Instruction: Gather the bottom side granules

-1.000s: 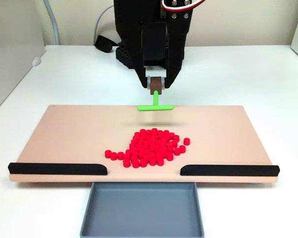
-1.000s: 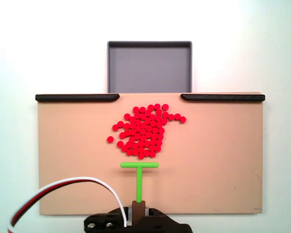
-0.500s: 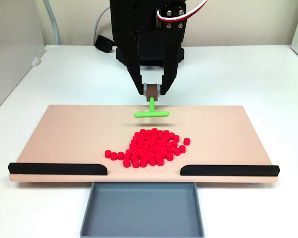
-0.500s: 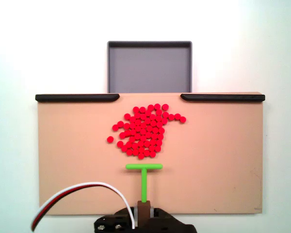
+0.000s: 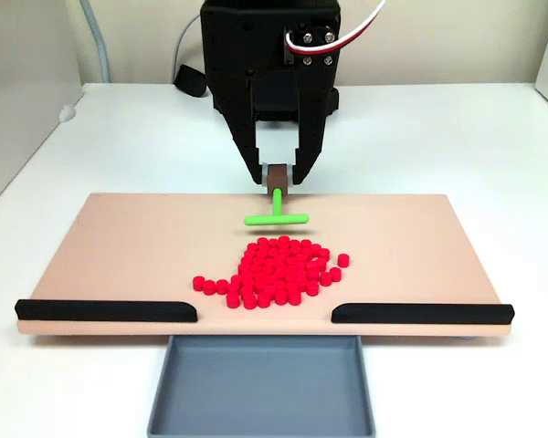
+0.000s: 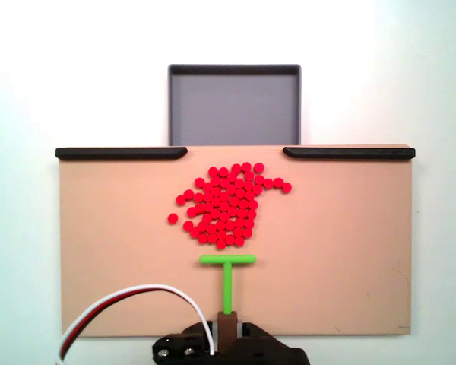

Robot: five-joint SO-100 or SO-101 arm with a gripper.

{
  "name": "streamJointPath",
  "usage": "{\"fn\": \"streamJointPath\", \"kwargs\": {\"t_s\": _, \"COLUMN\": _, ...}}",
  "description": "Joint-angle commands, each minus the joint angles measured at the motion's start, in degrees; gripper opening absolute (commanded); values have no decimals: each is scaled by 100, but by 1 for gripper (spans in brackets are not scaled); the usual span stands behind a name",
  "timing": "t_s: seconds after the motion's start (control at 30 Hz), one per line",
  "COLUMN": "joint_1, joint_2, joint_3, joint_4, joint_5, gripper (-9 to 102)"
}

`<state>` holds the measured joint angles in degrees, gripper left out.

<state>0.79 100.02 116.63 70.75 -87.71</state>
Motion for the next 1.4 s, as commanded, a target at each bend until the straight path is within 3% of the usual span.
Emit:
{"fn": "streamJointPath", "kwargs": {"t_s": 0.0, "joint_1": -35, "joint_2": 114, "joint_3": 9, "joint_4": -53, "joint_5": 35, "gripper": 0}}
{"fn": "streamJointPath", "kwargs": {"t_s": 1.37, "joint_1": -114, "joint_2": 0, "joint_3": 185, "joint_4": -264, "joint_5": 176, "gripper": 0}}
